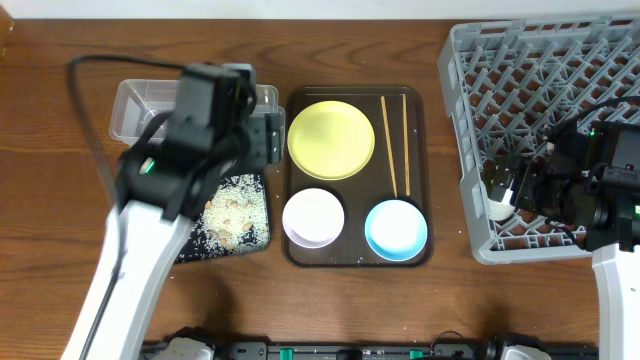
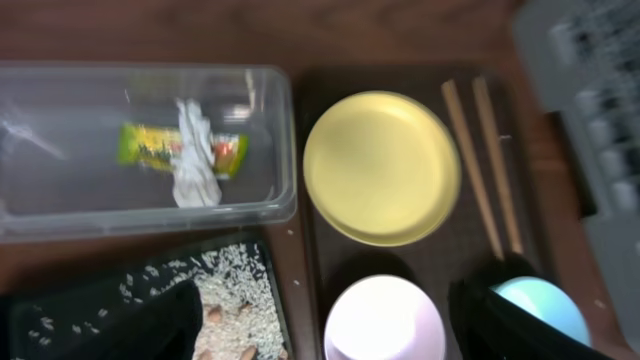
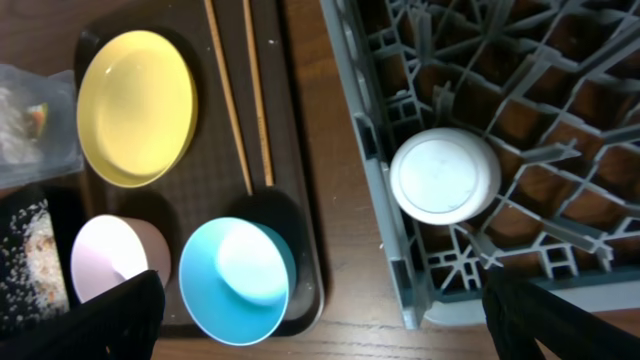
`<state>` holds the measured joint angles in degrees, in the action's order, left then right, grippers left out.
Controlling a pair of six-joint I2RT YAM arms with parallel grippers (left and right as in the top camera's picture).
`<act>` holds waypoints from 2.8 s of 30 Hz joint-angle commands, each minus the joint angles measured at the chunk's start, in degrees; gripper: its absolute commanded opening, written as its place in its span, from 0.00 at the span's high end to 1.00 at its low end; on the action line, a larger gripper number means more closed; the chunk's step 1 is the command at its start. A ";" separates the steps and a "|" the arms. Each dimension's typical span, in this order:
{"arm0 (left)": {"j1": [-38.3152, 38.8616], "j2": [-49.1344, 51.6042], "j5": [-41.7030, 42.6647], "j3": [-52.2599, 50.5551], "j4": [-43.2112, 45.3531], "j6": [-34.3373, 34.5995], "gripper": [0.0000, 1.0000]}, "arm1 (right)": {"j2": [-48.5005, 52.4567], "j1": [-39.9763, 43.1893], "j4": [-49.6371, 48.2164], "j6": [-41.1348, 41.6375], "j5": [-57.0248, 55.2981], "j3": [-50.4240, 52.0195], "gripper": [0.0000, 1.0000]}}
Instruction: Sort waste into correct bins and load items into the dishwasher rack
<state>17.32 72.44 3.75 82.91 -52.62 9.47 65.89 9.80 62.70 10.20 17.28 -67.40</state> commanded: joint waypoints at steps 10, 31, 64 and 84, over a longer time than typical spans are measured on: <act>0.17 -12.11 0.13 1.01 -3.91 -1.75 0.14 | -0.37 0.63 -0.24 -0.42 -1.22 -0.74 0.01; -1.64 -34.01 -7.43 -24.22 13.68 -3.89 0.09 | -0.37 0.63 -0.22 -0.42 -1.22 -0.74 0.01; -7.13 -72.35 -7.21 -82.71 48.85 -3.21 0.08 | -0.37 0.63 -0.11 -0.42 -1.22 -0.74 0.01; -7.13 -72.22 -7.23 -82.68 48.85 -3.23 0.08 | -0.37 0.63 -0.11 -0.39 -1.22 -0.74 0.01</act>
<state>10.55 0.62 -2.98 2.15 -3.07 6.15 65.89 9.80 62.57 10.20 16.16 -67.46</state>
